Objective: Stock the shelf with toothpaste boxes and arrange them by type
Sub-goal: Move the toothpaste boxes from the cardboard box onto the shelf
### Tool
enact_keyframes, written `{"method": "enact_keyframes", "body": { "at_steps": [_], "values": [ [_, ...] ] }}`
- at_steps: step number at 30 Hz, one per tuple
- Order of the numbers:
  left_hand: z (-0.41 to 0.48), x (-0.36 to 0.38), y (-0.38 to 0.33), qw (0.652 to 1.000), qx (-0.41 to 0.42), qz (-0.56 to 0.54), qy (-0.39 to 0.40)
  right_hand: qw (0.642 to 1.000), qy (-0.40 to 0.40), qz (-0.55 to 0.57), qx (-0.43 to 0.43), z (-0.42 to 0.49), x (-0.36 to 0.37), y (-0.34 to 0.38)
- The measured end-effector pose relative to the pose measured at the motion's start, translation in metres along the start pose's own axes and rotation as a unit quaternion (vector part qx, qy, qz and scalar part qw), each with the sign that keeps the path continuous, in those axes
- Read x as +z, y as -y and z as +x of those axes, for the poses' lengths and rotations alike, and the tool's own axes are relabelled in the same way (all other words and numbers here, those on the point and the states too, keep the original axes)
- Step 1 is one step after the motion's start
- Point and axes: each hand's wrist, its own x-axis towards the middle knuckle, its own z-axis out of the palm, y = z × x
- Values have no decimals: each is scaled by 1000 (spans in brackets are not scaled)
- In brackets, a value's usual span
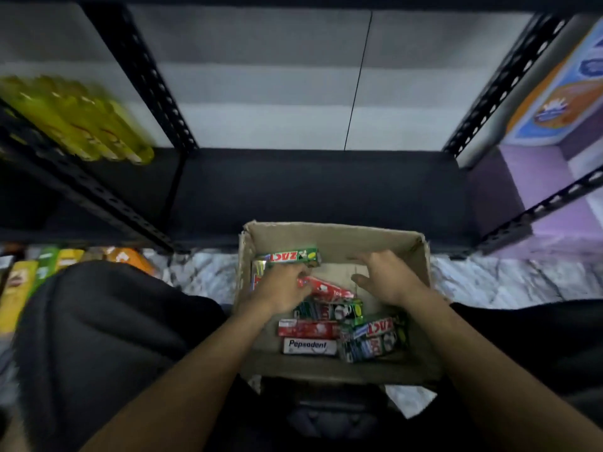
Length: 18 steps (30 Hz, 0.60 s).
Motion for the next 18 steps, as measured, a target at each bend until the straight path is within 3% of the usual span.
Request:
{"method": "enact_keyframes", "body": {
  "at_steps": [6, 9, 14, 18],
  "values": [
    [20, 68, 33, 994, -50, -25, 95, 987, 134, 68, 57, -3, 80, -41],
    [33, 94, 43, 989, -96, -57, 99, 977, 178, 70, 93, -13, 114, -65],
    [50, 128, 56, 981, -151, -96, 77, 976, 192, 47, 91, -11, 142, -93],
    [64, 135, 62, 967, -193, -128, 102, 978, 196, 22, 75, 5, 153, -105]
  ]
}}
